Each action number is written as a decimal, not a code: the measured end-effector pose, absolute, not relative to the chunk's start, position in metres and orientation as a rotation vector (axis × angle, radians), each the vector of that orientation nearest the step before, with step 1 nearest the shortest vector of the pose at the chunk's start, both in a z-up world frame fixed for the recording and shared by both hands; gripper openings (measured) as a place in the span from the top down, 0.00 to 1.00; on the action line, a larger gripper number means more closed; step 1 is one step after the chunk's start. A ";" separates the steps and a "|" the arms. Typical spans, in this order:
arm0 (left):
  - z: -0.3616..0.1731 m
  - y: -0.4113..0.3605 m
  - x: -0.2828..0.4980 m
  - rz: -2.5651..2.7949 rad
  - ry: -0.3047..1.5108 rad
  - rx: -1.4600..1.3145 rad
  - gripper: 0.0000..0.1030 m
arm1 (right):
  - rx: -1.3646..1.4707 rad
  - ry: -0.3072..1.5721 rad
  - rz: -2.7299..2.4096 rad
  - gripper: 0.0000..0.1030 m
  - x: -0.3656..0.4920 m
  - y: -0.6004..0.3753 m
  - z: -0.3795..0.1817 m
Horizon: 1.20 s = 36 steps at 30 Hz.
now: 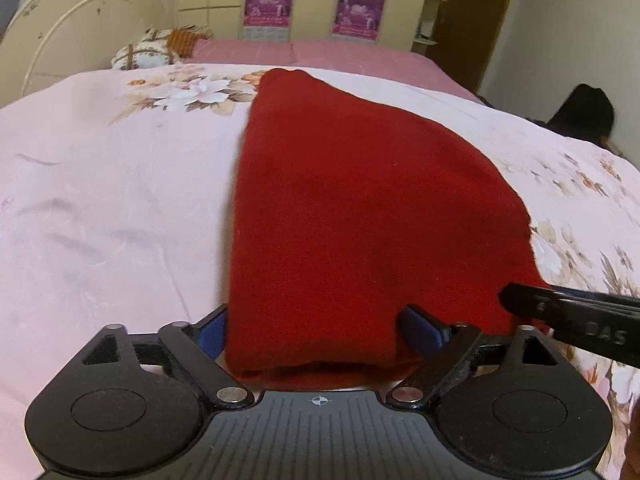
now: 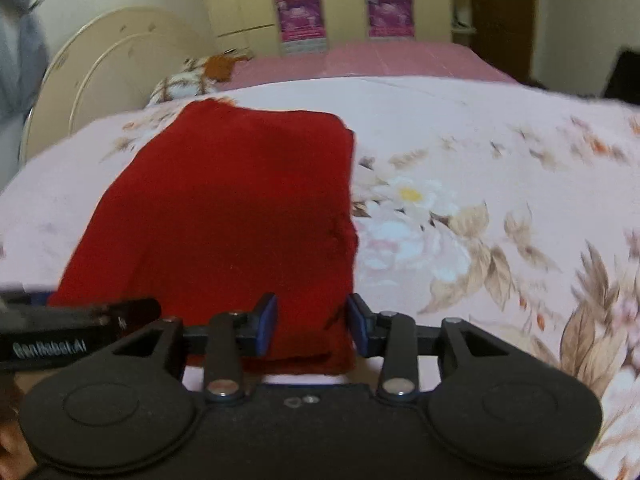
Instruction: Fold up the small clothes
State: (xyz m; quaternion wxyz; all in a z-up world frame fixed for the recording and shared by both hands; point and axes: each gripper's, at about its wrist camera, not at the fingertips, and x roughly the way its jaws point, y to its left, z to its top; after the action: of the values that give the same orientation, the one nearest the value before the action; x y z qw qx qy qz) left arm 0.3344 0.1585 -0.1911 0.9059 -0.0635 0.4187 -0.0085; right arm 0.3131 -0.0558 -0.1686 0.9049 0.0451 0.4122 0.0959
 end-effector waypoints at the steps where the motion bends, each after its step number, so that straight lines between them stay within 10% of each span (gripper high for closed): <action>1: -0.189 0.157 0.334 -0.020 0.865 -0.130 0.11 | 0.101 0.851 0.195 0.62 0.311 -0.056 -0.167; 4: -0.187 0.155 0.333 -0.030 0.870 -0.117 0.00 | 0.073 0.855 0.185 0.61 0.309 -0.052 -0.166; 36: -0.183 0.159 0.439 0.115 0.940 -0.126 0.00 | 0.005 0.764 0.093 0.42 0.402 -0.040 -0.146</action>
State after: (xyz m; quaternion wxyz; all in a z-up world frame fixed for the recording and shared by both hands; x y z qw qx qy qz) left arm 0.4387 0.1585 -0.1828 0.8880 -0.0607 0.4525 0.0554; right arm 0.4021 -0.0400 -0.1465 0.9268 0.0024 0.3727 0.0452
